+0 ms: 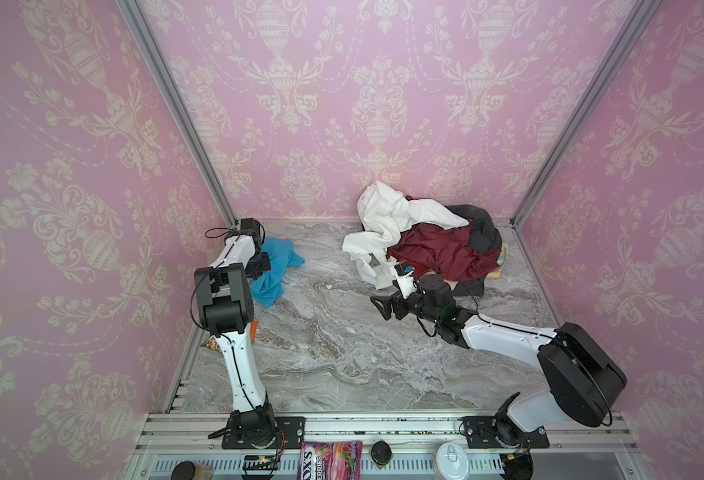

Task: Pick out a specific cloth from the pile
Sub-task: 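Open the left gripper to release the teal cloth and lift away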

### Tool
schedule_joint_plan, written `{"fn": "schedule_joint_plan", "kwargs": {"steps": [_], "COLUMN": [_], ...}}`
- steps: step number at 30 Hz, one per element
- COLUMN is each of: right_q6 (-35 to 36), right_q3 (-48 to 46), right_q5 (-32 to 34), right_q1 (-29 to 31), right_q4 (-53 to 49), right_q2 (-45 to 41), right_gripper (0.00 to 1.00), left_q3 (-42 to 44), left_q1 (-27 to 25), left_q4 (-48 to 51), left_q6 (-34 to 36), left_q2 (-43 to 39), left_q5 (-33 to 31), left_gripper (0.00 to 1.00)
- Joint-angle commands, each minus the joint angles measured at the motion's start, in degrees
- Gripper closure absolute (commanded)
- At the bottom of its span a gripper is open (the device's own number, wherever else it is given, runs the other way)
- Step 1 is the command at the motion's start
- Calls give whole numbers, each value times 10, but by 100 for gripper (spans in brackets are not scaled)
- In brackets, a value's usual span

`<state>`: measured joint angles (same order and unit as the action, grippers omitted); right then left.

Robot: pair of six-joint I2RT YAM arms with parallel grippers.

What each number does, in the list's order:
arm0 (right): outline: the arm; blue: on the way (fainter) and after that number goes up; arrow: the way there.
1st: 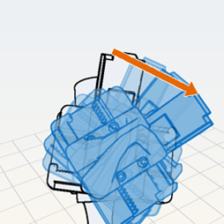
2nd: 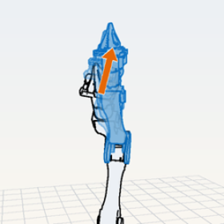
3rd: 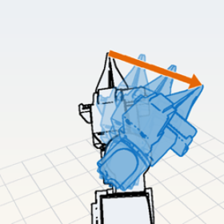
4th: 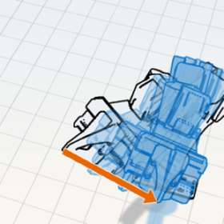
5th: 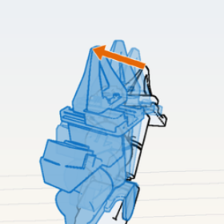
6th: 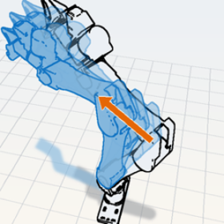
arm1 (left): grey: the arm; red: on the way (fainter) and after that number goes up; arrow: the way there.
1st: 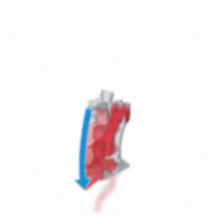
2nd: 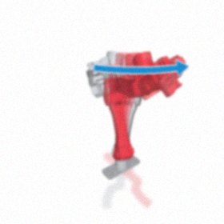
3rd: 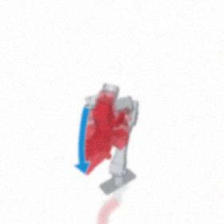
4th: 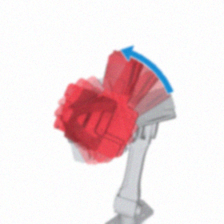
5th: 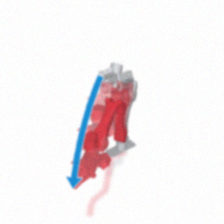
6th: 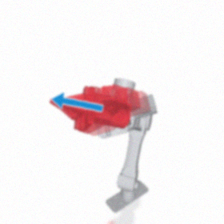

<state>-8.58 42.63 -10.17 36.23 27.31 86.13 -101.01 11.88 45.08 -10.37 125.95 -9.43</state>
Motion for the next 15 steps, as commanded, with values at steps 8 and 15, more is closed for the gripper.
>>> {"fn": "schedule_joint_plan", "kwargs": {"steps": [8, 15], "right_q6": [15, 6], "right_q3": [38, 30], "right_q5": [-8, 0], "right_q1": [18, 20], "right_q4": [-24, -16], "right_q2": [7, -1], "right_gripper": [0, 0], "left_q3": [-126, -154], "left_q1": [19, 18], "left_q4": [42, 50], "left_q6": [8, -10], "left_q2": [84, 78], "left_q5": [1, 29], "left_gripper": [100, 91]}}
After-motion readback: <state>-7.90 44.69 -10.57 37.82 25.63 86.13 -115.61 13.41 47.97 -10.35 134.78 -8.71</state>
